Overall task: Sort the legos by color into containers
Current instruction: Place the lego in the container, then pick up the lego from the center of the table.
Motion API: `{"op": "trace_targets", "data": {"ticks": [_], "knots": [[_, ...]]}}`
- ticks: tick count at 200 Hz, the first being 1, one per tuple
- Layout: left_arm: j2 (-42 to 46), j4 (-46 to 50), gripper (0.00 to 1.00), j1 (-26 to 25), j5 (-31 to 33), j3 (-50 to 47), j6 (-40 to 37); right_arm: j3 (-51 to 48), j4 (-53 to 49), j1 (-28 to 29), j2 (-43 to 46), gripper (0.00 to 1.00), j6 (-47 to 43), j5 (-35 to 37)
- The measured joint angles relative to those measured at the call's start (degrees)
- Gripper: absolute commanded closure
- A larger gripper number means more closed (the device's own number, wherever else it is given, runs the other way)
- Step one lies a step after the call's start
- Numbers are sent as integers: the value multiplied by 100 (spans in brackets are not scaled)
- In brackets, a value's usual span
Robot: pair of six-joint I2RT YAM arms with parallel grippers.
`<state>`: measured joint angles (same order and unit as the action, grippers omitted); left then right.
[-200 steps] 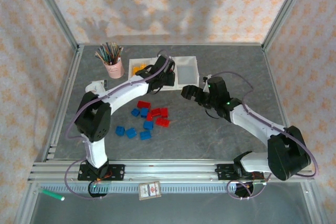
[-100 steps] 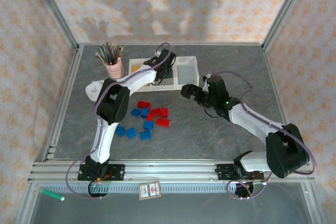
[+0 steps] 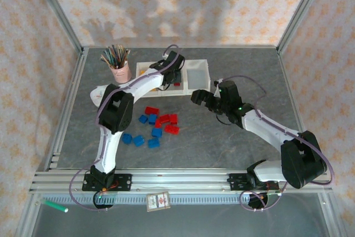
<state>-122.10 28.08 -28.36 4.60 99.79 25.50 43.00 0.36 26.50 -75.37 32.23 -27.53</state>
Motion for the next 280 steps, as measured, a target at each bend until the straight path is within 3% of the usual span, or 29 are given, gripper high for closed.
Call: {"op": "trace_targets", "data": {"ticks": [57,91,180,280], "knots": [[1790,-109,50,-654,2,-1593,90,-81,-214,15,87,0,-308,-160],[2389,-157,49,-1040,61,-2535,367,-175,-444,256,87,0,-557,7],[2579,-79,43,-1917,57,-3731,1274,-782,-590,562,140,0,-673,446],[2258,-208,43,-1928,195,-3729,1504,-798,-599,560,284,0,-673,807]]}}
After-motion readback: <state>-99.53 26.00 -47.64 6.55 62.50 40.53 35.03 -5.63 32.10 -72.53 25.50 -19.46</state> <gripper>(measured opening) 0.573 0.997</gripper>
